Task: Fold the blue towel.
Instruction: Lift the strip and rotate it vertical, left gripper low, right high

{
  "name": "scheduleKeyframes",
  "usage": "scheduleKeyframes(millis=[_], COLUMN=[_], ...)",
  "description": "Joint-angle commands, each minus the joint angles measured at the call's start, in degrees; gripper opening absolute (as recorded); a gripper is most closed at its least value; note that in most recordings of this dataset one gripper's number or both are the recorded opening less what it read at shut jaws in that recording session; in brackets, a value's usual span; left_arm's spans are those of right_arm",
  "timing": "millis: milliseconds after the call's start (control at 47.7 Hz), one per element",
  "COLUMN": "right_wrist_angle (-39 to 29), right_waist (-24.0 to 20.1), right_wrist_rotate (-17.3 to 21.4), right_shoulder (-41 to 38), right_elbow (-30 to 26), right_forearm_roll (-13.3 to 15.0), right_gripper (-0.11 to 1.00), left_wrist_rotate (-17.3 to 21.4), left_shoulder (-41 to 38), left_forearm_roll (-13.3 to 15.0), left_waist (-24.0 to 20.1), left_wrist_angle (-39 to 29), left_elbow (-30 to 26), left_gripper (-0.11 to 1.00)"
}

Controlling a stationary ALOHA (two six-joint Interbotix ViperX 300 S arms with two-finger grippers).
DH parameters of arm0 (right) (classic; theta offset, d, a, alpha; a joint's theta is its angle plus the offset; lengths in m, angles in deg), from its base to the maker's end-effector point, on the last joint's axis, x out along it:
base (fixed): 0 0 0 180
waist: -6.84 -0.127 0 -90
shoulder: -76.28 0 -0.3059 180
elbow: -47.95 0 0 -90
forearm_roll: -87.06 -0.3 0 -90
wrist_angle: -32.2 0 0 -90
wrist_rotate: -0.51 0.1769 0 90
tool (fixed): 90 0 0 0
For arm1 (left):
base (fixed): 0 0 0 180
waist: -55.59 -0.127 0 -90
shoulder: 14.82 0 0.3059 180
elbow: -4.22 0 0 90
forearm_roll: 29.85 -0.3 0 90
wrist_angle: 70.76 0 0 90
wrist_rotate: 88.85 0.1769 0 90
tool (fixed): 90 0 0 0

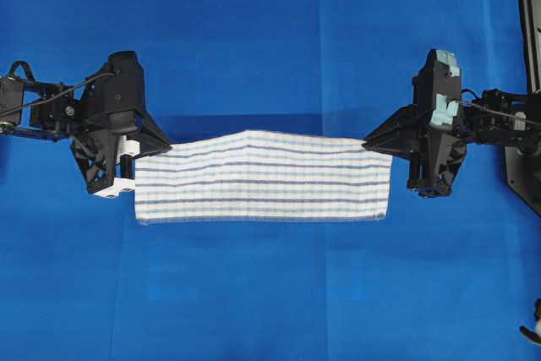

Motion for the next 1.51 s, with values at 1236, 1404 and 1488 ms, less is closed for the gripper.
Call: scheduleKeyframes(millis=[1236,1404,1488], right_wrist_angle=[0.0,0.0,0.0], right_waist=[20.1,21.3,22.1], right_wrist_rotate=[-13.0,-14.1,-14.2], right_shoulder=[-3.4,-3.6,-4.0], right_elbow=[-16.5,-16.7,-17.0], right_forearm_roll=[6.0,6.0,6.0], right_gripper=[0.03,0.03,0.03], left_wrist_rotate=[-6.5,-6.6,-6.8], left_shoulder=[-25.3,-26.6,-27.2], left_forearm_roll=[0.2,0.7,1.0], left_waist=[9.5,9.5,9.5], left_wrist_angle=[12.1,12.2,12.5], left_elbow=[-38.6,-40.1,-40.2], left_gripper=[0.03,0.03,0.03])
